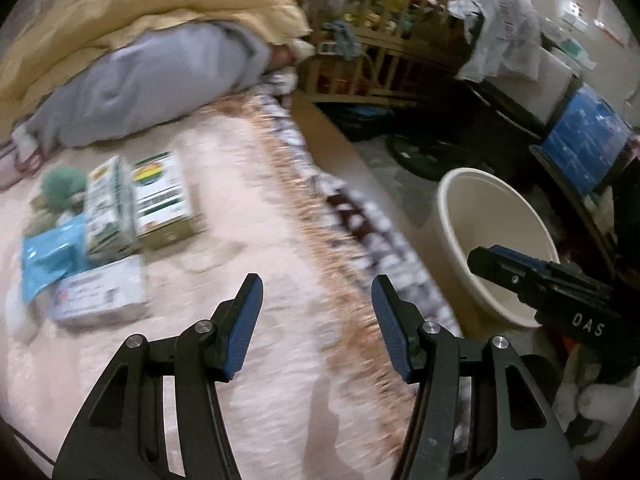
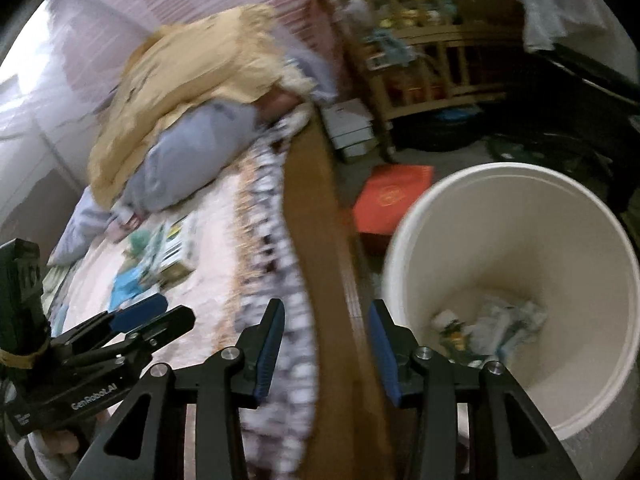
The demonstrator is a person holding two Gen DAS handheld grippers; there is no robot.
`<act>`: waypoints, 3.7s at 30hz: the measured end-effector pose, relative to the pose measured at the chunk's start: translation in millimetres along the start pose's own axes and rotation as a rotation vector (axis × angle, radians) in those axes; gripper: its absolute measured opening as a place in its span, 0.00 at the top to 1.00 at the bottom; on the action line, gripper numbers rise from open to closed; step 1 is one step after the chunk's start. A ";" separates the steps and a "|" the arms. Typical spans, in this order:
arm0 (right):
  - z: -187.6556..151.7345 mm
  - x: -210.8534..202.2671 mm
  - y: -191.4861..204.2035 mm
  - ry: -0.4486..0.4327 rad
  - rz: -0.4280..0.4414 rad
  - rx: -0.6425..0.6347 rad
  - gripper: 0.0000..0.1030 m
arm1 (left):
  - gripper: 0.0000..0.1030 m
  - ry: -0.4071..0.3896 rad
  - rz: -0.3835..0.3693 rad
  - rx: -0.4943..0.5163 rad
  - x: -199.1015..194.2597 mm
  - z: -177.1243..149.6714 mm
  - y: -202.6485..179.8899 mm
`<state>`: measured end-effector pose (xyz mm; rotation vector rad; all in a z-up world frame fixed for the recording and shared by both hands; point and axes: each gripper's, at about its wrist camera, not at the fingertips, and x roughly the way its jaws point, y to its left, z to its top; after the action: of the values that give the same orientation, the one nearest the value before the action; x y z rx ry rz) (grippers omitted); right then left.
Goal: Collect trash
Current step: 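Move both open tools back over the trash on the bed, then grasp the white foam block with the left tool while the right grasps the white medicine box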
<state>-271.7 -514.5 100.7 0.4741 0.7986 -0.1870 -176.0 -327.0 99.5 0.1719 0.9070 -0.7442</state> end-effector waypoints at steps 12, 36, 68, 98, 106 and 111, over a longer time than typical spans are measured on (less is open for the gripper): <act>-12.2 57.6 111.0 0.126 0.124 -0.220 0.58 | 0.46 -0.016 0.156 -0.184 -33.5 -21.3 131.3; -12.4 72.5 128.0 0.149 0.131 -0.230 0.55 | 0.47 0.135 0.097 -0.255 4.4 -30.7 193.0; -11.5 84.6 173.0 0.166 0.170 -0.235 0.42 | 0.48 0.083 -0.075 -0.253 -57.6 -55.4 170.5; -22.0 120.7 208.3 0.241 0.097 -0.382 0.34 | 0.47 0.012 0.129 -0.377 -80.3 -69.5 234.7; -35.1 148.9 226.3 0.274 0.070 -0.480 0.34 | 0.42 0.008 0.252 -0.521 -51.3 -60.5 287.4; -39.2 149.2 222.7 0.238 0.039 -0.519 0.49 | 0.49 0.060 0.279 -0.531 -17.4 -54.4 300.0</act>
<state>-119.5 -297.7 44.0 0.0198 1.0295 0.1172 -23.0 -72.3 29.4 -0.1480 1.0817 -0.2246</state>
